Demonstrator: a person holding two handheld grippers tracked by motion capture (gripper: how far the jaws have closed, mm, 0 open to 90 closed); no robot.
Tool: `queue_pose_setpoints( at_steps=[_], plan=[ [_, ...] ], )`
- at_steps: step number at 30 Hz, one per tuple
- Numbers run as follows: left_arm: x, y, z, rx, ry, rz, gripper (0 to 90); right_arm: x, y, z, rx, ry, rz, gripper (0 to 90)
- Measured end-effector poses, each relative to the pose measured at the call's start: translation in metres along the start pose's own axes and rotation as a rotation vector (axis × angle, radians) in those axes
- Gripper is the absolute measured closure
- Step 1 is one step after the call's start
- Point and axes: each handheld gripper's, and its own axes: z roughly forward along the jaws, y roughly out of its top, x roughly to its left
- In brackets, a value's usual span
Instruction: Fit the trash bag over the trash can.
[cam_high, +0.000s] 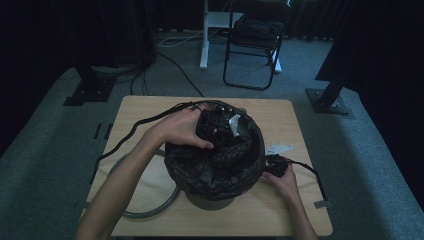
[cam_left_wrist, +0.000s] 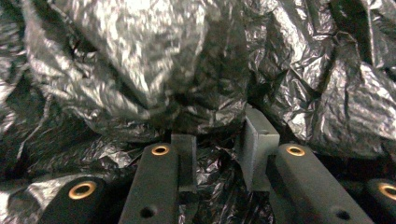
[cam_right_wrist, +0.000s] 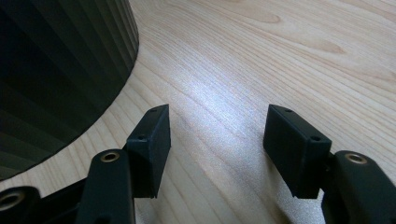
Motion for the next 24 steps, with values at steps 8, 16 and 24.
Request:
queue_pose_setpoints(
  at_steps=[8,16,24],
  plan=[
    [-0.006,0.005,0.015,0.070,0.001,0.025,68.5,0.000,0.000,0.000,0.000,0.000,0.000,40.9],
    [-0.010,0.008,0.028,0.146,0.004,0.045,67.2,0.000,0.000,0.000,0.000,0.000,0.001,40.9],
    [-0.013,0.009,0.036,0.179,0.004,0.054,64.5,0.000,0.000,0.000,0.000,-0.001,0.001,40.8]
  ],
)
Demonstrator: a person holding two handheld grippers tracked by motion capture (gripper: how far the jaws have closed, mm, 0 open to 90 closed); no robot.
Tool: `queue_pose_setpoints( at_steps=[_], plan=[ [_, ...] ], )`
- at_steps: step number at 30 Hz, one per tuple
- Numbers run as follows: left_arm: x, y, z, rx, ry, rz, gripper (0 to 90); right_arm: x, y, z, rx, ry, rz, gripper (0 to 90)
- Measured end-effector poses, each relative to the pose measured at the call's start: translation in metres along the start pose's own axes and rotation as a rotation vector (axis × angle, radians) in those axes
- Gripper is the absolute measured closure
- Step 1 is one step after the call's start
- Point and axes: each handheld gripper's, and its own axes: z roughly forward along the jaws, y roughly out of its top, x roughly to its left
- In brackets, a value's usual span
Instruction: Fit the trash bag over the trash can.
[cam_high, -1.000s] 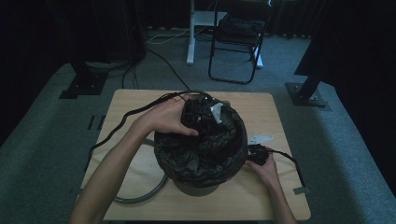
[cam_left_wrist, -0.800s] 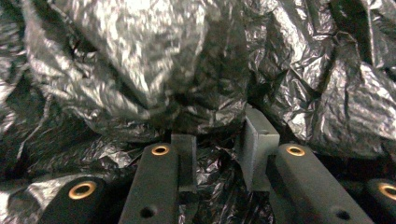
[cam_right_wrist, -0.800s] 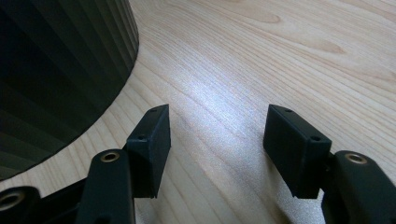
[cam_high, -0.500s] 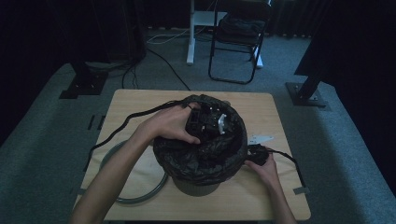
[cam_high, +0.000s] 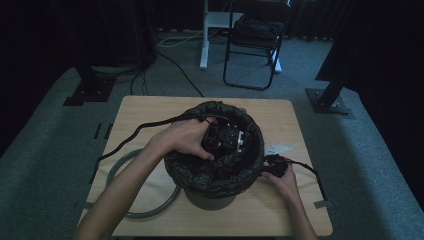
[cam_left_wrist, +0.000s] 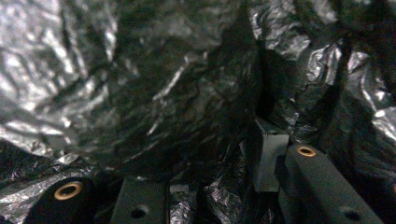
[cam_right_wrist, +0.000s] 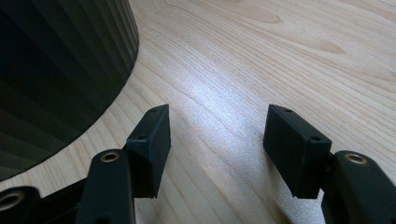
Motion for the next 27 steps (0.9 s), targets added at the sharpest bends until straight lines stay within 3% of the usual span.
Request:
queue_pose_setpoints(
  at_steps=[5,11,12,19,22,27],
  plan=[
    [0.004,-0.006,-0.010,-0.055,0.037,-0.013,60.0,0.000,0.000,0.000,0.000,0.000,0.000,40.8],
    [0.008,-0.023,-0.040,-0.198,0.102,-0.058,50.4,0.000,0.000,0.000,-0.001,0.001,0.001,40.8],
    [0.008,-0.023,-0.040,-0.198,0.102,-0.058,50.2,0.000,0.000,0.000,-0.001,0.001,0.001,40.8],
    [0.009,-0.040,-0.069,-0.357,0.125,-0.096,49.3,0.000,0.000,0.000,-0.001,0.003,0.006,40.8],
    [0.010,-0.040,-0.072,-0.401,0.121,-0.100,49.3,0.000,0.000,0.000,-0.001,0.002,0.003,40.9],
    [0.007,-0.047,-0.077,-0.429,0.140,-0.100,49.3,0.000,0.000,0.000,-0.001,0.004,0.005,40.8]
  ],
)
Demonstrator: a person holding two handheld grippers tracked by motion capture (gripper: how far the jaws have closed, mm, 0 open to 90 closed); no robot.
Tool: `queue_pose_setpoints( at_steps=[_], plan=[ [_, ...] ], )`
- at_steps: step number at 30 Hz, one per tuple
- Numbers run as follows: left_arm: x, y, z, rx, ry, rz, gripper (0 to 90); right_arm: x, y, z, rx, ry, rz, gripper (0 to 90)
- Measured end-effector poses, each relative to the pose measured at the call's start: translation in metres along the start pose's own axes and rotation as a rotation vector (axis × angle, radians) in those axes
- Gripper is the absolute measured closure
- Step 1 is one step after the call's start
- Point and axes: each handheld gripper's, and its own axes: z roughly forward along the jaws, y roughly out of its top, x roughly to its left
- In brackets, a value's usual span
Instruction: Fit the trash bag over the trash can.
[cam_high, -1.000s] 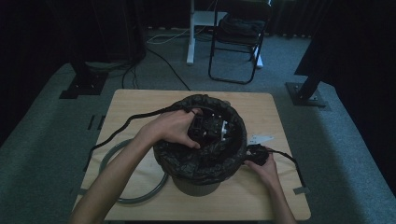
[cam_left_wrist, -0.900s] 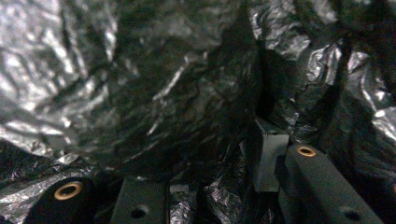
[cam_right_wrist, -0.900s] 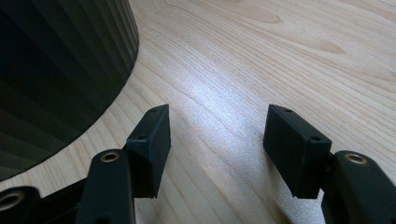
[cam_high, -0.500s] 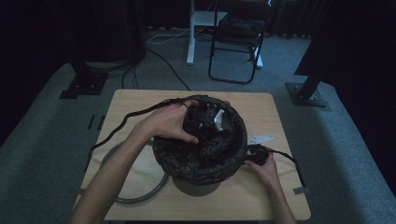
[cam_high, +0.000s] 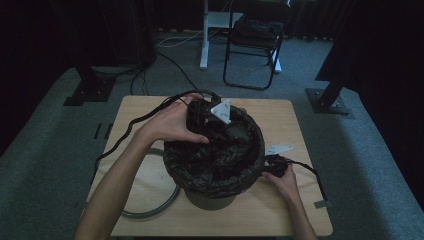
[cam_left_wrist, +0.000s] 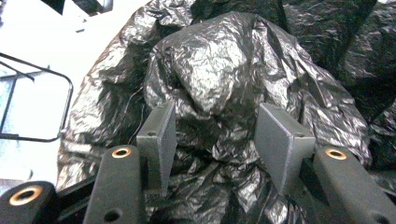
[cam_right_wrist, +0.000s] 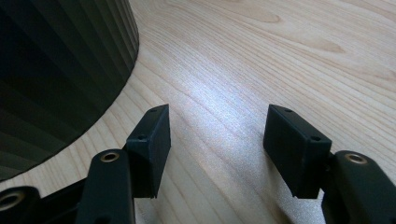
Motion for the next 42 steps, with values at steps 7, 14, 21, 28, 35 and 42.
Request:
queue_pose_setpoints(
  at_steps=[7,14,21,28,35,42],
  plan=[
    [-0.006,-0.016,-0.025,-0.056,0.021,-0.026,47.0,0.000,0.000,0.000,0.000,0.003,0.002,40.7],
    [-0.007,-0.052,-0.048,-0.133,0.065,-0.104,42.8,-0.001,0.000,0.000,-0.001,0.007,0.004,40.1],
    [-0.012,-0.072,-0.065,-0.149,0.121,-0.121,41.7,-0.003,0.000,0.000,0.001,0.027,-0.008,40.0],
    [-0.015,-0.090,-0.080,-0.178,0.143,-0.166,40.7,-0.002,-0.001,-0.002,0.015,0.014,-0.066,34.1],
    [-0.016,-0.123,-0.079,-0.167,0.159,-0.231,40.6,-0.002,-0.002,-0.002,0.021,0.010,-0.083,32.1],
    [-0.015,-0.151,-0.079,-0.161,0.166,-0.285,40.5,-0.002,-0.002,-0.002,0.022,0.017,-0.084,30.2]
  ],
)
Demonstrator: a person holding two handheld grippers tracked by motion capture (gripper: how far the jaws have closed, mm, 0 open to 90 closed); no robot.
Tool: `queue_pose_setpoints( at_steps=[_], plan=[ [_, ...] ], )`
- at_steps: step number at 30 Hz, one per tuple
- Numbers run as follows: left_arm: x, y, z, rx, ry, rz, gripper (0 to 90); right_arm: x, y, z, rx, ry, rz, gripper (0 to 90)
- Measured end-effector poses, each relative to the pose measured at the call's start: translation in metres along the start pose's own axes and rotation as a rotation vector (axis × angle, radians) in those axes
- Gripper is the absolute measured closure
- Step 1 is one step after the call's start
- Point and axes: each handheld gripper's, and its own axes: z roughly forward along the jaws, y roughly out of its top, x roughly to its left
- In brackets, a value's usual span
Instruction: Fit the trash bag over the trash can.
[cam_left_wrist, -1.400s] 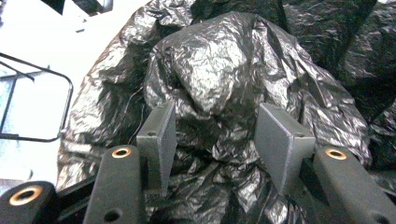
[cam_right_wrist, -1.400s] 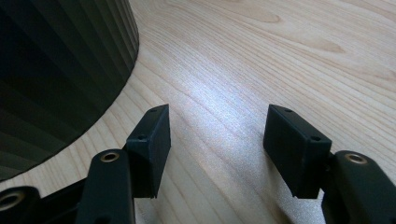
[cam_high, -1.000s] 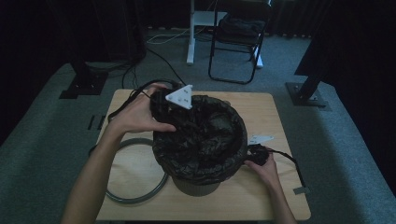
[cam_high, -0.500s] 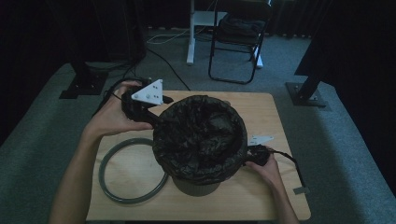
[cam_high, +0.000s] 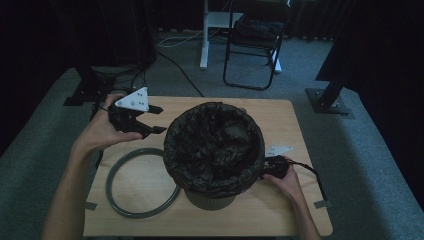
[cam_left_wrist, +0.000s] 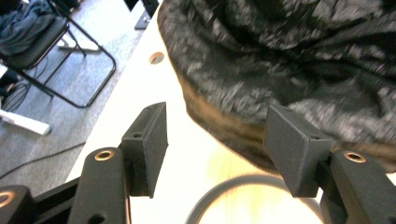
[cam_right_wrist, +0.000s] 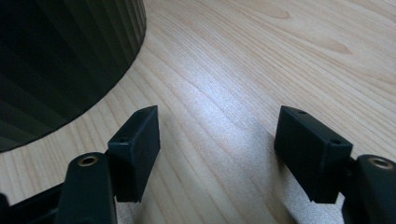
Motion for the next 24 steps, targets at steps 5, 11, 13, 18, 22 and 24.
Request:
queue_pose_setpoints(
  at_steps=[5,11,13,18,22,24],
  plan=[
    [0.004,-0.017,0.000,0.008,0.000,-0.031,37.5,0.000,0.000,0.000,0.003,0.004,0.000,29.1],
    [0.012,-0.046,0.004,0.027,0.023,-0.088,36.8,0.000,0.000,0.000,0.003,0.002,-0.004,29.0],
    [0.015,-0.057,0.009,0.045,0.028,-0.110,36.8,0.000,0.000,0.000,0.002,0.001,-0.003,29.0],
    [0.022,-0.083,0.029,0.095,0.029,-0.163,36.8,0.000,0.000,0.000,0.002,0.001,-0.001,29.1],
    [0.024,-0.103,0.049,0.142,0.012,-0.198,36.8,0.000,0.000,0.000,0.002,0.001,0.000,29.0],
    [0.025,-0.112,0.059,0.157,0.002,-0.218,36.8,0.000,0.000,0.000,0.002,0.001,0.001,29.0]
  ],
)
